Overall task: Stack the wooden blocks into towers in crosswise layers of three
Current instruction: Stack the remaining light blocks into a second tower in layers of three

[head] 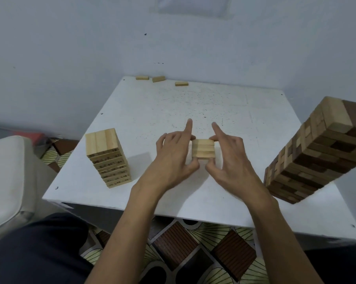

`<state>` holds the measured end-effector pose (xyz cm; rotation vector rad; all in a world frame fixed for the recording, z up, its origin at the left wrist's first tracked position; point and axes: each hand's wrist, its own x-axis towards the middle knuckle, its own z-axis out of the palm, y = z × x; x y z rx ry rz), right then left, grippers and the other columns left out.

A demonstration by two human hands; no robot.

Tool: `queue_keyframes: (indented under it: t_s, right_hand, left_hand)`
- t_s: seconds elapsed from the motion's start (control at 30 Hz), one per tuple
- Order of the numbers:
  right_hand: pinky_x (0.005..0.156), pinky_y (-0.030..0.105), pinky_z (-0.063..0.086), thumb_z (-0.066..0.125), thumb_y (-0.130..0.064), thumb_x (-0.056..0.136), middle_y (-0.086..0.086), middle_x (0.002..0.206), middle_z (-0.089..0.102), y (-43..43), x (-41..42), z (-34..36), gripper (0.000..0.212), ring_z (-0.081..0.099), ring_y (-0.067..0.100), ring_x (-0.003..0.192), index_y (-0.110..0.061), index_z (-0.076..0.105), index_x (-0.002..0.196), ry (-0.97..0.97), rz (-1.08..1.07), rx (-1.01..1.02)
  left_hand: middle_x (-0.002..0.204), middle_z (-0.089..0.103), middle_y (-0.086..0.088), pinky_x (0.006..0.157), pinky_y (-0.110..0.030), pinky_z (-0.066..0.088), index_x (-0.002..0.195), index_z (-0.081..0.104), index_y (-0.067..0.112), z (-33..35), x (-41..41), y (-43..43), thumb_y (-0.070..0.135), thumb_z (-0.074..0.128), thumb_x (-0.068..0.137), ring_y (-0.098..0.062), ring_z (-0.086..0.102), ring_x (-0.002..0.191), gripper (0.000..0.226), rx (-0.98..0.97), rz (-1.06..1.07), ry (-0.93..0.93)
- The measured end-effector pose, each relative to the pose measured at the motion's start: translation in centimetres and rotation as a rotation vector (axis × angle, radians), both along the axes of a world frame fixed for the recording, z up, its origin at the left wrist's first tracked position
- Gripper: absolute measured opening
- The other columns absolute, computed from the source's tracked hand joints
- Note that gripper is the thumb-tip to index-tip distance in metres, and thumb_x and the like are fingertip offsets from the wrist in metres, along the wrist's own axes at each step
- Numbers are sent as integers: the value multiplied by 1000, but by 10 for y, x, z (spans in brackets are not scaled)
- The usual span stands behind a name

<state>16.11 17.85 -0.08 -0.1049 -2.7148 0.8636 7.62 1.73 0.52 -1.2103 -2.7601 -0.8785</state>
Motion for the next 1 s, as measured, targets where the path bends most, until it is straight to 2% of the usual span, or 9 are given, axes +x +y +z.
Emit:
queue_keyframes:
  t_s: [0.1,0.2,0.4,0.5,0.6,0.7,0.8,0.9,1.0]
  right_hand:
    - [89,17,30,62,-18,89,-8,132,45,-2,-4,15,84,27,4,119,-25,12,157,56,12,-24]
    - [81,10,32,60,-21,88,-7,132,47,-9,-8,32,83,29,5,119,-25,14,157,137,38,-25]
    - [90,0,30,53,-25,82,-8,129,50,-44,-23,69,82,36,10,120,-23,19,156,258,139,-52]
    - [91,-3,26,53,-27,82,-7,129,51,-66,-36,79,82,37,11,121,-23,19,157,247,213,-73]
    - [91,-4,24,56,-26,83,-8,127,52,-89,-49,81,83,37,11,120,-25,18,157,218,287,-107]
    - [90,-2,27,62,-21,86,-10,126,52,-107,-61,78,84,37,10,121,-27,17,157,166,357,-125]
    - [89,-3,27,65,-21,86,-13,126,51,-117,-70,73,87,36,8,123,-30,14,157,105,404,-127]
    - [88,-4,25,66,-21,87,-14,127,51,-123,-77,70,89,36,8,122,-31,13,157,59,426,-138]
    - [86,-2,28,66,-21,87,-16,125,51,-127,-81,67,88,36,7,122,-32,13,157,30,436,-144]
  left_hand:
    - [142,47,1,119,-37,8,157,-7,13,21,5,-5,29,55,93,-13,30,132,90,40,31,80]
    - [142,46,-1,118,-37,10,156,-11,12,43,12,-13,25,57,93,-15,31,133,93,70,60,170]
    - [140,49,-1,111,-27,10,157,-5,12,79,18,-50,23,53,93,-12,30,129,87,162,186,281]
    - [137,51,2,107,-25,11,157,-5,15,88,17,-78,32,46,86,-8,29,125,89,177,258,267]
    - [139,50,5,108,-26,13,156,-9,21,88,13,-107,35,49,88,-7,28,127,90,186,313,241]
    - [141,48,10,117,-38,22,155,-12,28,80,5,-135,34,59,93,-9,31,131,95,184,352,153]
    - [137,50,19,112,-49,35,156,-10,34,72,1,-154,35,63,90,-7,34,134,98,210,374,73]
    - [132,50,28,115,-41,31,157,-6,34,66,-2,-166,39,65,90,2,34,133,99,238,382,22]
    - [128,51,34,114,-33,28,157,-4,36,60,-5,-175,54,57,81,9,35,132,99,286,366,-34]
